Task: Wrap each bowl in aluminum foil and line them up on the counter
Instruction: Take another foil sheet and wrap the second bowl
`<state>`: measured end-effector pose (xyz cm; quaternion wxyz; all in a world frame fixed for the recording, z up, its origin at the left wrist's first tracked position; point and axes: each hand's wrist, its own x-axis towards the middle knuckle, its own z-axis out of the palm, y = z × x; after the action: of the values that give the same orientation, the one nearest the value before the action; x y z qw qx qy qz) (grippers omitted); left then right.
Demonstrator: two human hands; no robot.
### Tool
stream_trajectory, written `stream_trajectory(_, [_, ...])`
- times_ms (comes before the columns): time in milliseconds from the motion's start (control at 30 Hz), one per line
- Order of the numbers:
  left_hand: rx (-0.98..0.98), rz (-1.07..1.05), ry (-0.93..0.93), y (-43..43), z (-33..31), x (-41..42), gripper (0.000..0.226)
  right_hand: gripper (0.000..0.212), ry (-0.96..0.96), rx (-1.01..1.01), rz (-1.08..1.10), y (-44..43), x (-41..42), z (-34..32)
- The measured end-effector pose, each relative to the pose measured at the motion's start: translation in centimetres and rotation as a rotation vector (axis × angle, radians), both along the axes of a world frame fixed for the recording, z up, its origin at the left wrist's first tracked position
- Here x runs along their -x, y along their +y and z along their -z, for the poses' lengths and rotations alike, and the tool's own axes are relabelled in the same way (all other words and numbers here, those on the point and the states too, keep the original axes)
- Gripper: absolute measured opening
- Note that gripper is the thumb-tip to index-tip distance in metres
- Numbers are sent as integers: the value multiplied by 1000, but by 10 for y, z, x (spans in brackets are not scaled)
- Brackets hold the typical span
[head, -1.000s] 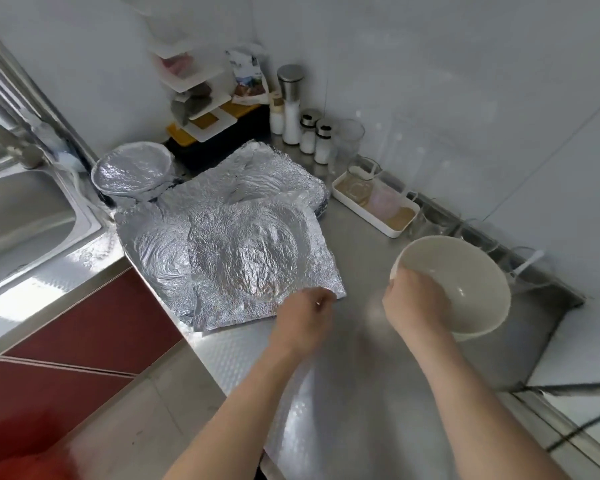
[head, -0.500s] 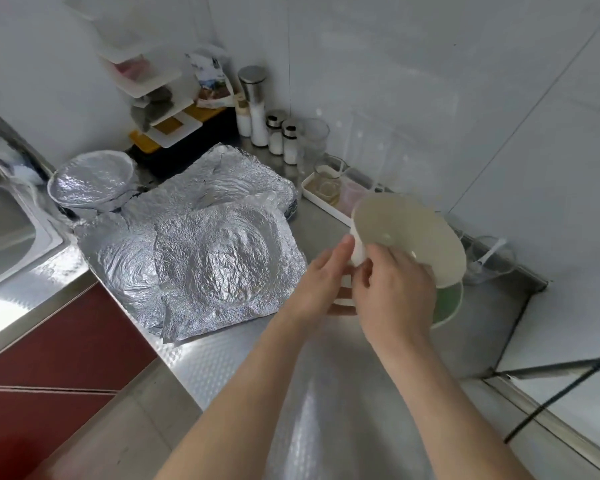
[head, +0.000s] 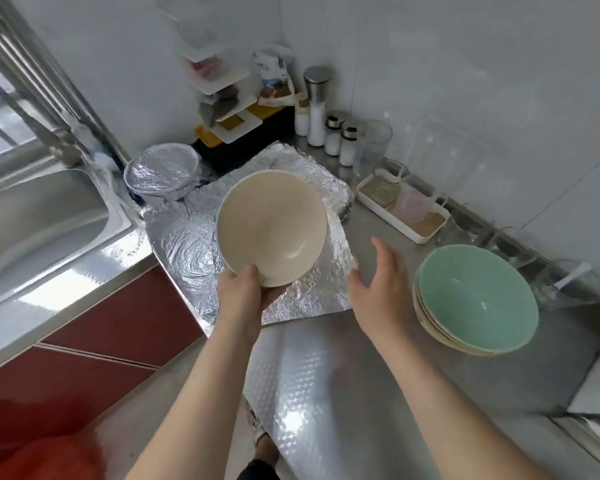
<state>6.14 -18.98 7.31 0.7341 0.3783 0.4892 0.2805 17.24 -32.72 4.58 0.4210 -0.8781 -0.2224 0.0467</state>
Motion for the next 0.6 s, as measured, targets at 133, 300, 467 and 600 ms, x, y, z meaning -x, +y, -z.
stream_trajectory(133, [72, 1, 92, 8, 22, 21, 34, 65, 438, 428, 110, 7, -15, 51])
stream_trajectory(300, [108, 44, 228, 9, 47, 39, 39, 38, 586, 345, 219, 22, -31, 70])
stream_trajectory(467, [81, 70, 295, 15, 43, 42, 30, 29, 365, 293, 106, 39, -37, 41])
stream_trajectory(600, [-21, 131, 358, 27, 39, 44, 20, 39, -140, 177, -80, 67, -55, -31])
